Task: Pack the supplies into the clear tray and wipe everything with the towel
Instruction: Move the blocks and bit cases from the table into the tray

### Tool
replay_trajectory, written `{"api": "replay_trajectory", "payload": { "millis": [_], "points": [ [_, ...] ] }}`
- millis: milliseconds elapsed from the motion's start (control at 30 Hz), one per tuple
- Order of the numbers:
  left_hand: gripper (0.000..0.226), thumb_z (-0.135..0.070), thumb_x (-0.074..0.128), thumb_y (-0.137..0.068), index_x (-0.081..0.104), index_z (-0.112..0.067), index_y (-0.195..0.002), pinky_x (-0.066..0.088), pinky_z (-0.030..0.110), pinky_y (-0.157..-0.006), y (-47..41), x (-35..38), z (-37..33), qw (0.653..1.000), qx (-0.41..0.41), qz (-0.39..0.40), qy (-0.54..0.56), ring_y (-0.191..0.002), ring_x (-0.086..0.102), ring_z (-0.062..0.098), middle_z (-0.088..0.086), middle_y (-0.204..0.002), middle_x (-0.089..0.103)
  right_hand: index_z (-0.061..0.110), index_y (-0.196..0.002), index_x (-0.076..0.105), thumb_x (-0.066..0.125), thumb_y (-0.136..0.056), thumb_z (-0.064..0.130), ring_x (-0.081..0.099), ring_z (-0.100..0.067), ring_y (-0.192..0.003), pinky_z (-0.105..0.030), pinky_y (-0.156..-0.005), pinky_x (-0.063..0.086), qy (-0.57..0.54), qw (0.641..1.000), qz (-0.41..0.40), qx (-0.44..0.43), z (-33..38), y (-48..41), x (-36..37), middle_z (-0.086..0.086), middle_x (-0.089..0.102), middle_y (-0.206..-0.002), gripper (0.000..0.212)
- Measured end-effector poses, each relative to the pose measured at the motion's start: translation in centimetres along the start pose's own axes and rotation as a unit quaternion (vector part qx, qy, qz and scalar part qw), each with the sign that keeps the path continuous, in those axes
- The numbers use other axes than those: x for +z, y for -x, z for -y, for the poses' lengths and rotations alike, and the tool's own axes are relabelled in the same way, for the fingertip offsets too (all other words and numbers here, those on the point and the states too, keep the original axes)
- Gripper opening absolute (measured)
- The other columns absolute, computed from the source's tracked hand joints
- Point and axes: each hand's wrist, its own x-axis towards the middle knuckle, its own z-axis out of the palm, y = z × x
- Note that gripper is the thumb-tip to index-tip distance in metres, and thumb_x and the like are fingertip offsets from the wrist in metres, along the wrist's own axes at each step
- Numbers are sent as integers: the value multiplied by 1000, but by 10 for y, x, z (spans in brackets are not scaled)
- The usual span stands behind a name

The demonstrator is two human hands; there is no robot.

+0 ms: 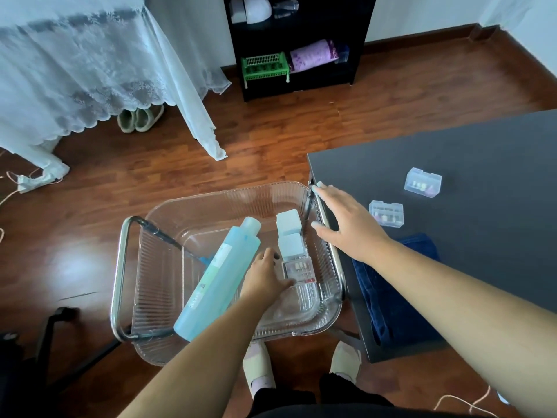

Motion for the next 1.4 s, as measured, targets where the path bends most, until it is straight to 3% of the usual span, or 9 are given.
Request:
{"api": "replay_trajectory", "payload": {
  "millis": [133,367,500,667,833,1000,1167,1400],
  "points": [
    [47,-38,76,-75,48,-23,-110,44,26,-72,1,-33,-8,999,51,-9,-16,-83,56,13,-6,-104,52,29,-150,15,46,-88,59,13,-10,-145,-39,-115,21,30,999,14,6,4,5,-9,9,15,-159,75],
    [29,-36,69,-79,55,-22,-99,44,26,-71,-19,-98,-70,981,163,-98,-45,-81,54,12,-7,-98,58,21,-138,42,48,-93,46,25,-13,-142,-36,-113,28,31,993,-87,76,-24,12,-58,4,30,-154,52],
    [28,-40,67,-79,55,-26,-99,49,33,-81,-36,-107,-120,965,220,-118,-82,-95,56,17,-9,-100,59,22,-136,44,49,-93,44,27,-12,-140,-36,-112,26,55,984,-113,129,-58,22,-86,5,32,-153,48],
    [47,-49,65,-78,52,-27,-117,37,34,-95,-48,-79,-177,925,305,-69,-217,-116,48,18,-5,-120,56,18,-135,44,55,-92,36,35,-18,-136,-37,-106,32,86,977,-106,165,-100,29,-116,1,36,-151,48],
    [72,-57,71,-71,45,-26,-130,32,37,-102,-58,-34,-206,901,293,39,-317,-124,42,19,-4,-131,50,19,-139,39,56,-91,33,34,-19,-136,-40,-107,33,104,979,-32,173,-137,19,-120,2,37,-150,53],
    [61,-50,71,-74,51,-26,-126,33,35,-97,-64,-6,-211,911,275,58,-301,-120,45,19,-5,-126,54,18,-138,40,59,-88,32,40,-22,-129,-39,-102,36,131,977,29,163,-160,5,-113,0,46,-141,55],
    [48,-45,71,-75,58,-27,-117,34,34,-92,-63,-5,-212,923,264,37,-278,-113,49,18,-5,-116,59,16,-122,52,62,-86,31,49,-24,-114,-37,-92,39,167,975,7,148,-165,3,-105,-3,55,-121,41],
    [49,-43,73,-72,60,-25,-115,37,33,-90,-48,-55,-206,936,264,-22,-233,-109,51,20,-2,-113,62,16,-122,53,66,-83,28,49,-26,-109,-36,-88,38,134,982,-67,116,-130,5,-124,-4,57,-117,43]
  ]
}}
